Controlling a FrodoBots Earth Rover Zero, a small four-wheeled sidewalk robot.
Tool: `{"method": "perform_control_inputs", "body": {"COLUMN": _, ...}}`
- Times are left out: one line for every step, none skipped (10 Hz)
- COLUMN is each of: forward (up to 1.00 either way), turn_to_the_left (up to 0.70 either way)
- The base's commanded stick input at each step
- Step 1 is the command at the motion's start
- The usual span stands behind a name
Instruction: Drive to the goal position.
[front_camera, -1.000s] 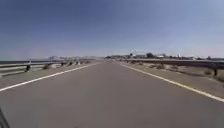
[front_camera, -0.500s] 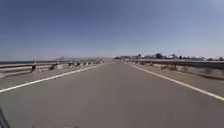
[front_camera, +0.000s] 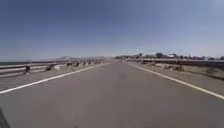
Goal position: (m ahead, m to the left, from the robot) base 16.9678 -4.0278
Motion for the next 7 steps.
{"method": "perform_control_inputs", "body": {"forward": 1.00, "turn_to_the_left": 0.00}}
{"method": "perform_control_inputs", "body": {"forward": 1.00, "turn_to_the_left": 0.00}}
{"method": "perform_control_inputs", "body": {"forward": 1.00, "turn_to_the_left": 0.00}}
{"method": "perform_control_inputs", "body": {"forward": 1.00, "turn_to_the_left": 0.00}}
{"method": "perform_control_inputs", "body": {"forward": 1.00, "turn_to_the_left": 0.00}}
{"method": "perform_control_inputs", "body": {"forward": 1.00, "turn_to_the_left": 0.00}}
{"method": "perform_control_inputs", "body": {"forward": 1.00, "turn_to_the_left": 0.00}}
